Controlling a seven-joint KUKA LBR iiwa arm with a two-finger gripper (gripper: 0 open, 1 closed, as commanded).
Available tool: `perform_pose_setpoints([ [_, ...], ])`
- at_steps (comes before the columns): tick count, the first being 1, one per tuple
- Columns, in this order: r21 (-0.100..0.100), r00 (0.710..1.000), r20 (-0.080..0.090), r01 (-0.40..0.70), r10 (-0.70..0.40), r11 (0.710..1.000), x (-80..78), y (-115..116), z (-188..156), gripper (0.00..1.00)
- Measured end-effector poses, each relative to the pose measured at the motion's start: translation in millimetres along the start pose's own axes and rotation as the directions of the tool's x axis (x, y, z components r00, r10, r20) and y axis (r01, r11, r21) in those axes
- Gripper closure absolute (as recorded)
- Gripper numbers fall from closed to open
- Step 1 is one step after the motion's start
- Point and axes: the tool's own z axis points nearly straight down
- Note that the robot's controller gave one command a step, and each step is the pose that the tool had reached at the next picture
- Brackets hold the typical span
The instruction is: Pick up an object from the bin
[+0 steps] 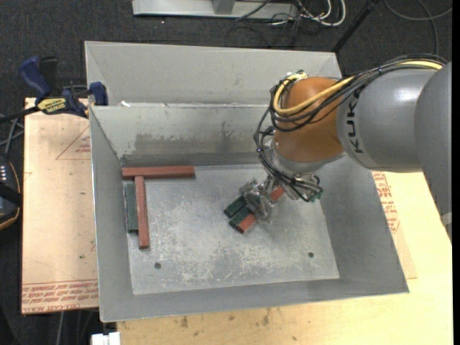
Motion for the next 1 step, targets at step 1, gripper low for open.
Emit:
perform_pose_setpoints([
  [1,0.0,1.0,0.0,0.001,-0.001,1.0,0.1,0.4,0.8,0.0],
])
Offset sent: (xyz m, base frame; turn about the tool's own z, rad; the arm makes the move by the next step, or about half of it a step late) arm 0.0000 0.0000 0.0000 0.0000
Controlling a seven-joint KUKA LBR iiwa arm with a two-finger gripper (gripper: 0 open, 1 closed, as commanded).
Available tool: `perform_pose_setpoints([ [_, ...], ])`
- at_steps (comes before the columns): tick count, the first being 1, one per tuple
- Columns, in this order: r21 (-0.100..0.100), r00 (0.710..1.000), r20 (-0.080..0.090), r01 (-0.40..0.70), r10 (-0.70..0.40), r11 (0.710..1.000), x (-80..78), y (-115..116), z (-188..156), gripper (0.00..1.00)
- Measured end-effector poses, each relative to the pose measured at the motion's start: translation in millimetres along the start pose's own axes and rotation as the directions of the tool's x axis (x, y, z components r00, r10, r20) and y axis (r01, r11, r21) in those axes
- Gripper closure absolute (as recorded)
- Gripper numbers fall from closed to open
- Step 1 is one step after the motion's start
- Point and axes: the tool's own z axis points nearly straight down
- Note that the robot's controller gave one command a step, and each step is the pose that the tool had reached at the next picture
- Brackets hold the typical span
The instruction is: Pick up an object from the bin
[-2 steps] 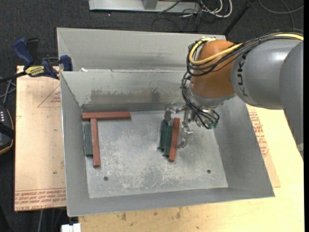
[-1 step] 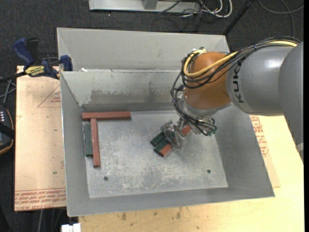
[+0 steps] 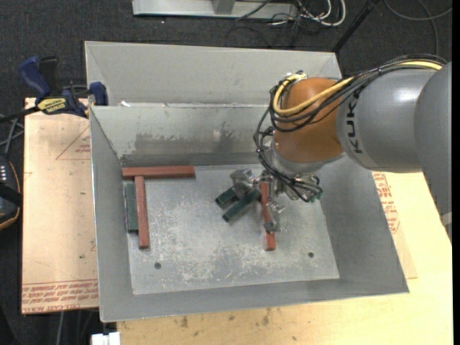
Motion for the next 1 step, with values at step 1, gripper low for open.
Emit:
perform_pose_setpoints([
  [1,0.0,1.0,-0.003,0.001,-0.001,1.0,-0.1,-0.7,-2.0,1.0],
])
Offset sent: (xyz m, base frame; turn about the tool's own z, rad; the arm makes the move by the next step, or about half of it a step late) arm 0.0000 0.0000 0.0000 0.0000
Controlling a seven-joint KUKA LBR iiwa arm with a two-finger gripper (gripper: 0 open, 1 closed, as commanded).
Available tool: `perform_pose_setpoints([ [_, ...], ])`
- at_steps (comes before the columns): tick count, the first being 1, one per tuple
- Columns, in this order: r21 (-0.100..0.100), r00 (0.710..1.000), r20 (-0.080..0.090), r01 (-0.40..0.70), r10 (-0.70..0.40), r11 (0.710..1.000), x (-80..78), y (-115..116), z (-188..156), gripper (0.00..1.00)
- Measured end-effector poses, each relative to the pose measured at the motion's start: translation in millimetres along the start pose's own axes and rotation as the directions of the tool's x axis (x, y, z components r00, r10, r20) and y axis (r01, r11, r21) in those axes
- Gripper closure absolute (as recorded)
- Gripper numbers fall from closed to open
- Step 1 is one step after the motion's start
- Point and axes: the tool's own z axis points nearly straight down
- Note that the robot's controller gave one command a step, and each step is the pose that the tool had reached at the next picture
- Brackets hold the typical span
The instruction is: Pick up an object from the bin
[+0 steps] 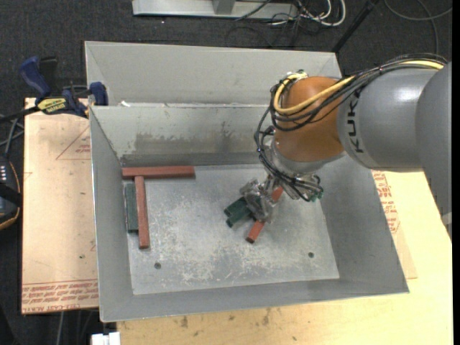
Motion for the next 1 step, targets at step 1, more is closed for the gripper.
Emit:
perform_pose_setpoints([
  [1,-0.001,1.0,0.002,0.0,0.0,1.0,0.6,0.9,2.8,0.0],
])
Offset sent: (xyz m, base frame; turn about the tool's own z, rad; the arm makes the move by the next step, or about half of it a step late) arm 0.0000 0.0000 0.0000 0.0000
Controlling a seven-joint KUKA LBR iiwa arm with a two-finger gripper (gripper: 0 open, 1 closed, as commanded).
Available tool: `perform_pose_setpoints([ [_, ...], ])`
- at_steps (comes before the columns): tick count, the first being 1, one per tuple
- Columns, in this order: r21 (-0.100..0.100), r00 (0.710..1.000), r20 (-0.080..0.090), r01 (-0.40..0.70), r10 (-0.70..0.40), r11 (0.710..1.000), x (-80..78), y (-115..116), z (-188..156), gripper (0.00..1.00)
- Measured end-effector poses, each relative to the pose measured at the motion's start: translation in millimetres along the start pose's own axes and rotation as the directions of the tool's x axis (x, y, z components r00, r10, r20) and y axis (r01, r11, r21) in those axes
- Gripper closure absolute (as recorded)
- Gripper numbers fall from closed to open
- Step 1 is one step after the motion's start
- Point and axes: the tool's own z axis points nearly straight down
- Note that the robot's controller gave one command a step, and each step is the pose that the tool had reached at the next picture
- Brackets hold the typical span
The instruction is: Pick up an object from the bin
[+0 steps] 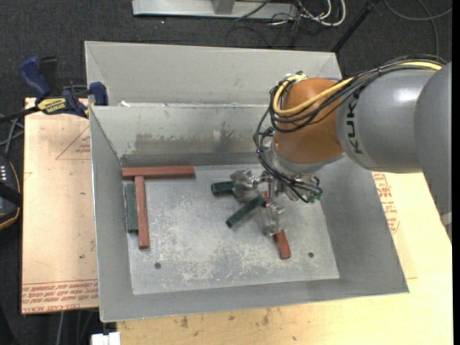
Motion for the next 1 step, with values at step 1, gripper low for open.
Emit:
perform_pose_setpoints([
  [1,0.0,1.0,-0.001,0.001,-0.001,1.0,0.4,0.3,0.5,1.0],
])
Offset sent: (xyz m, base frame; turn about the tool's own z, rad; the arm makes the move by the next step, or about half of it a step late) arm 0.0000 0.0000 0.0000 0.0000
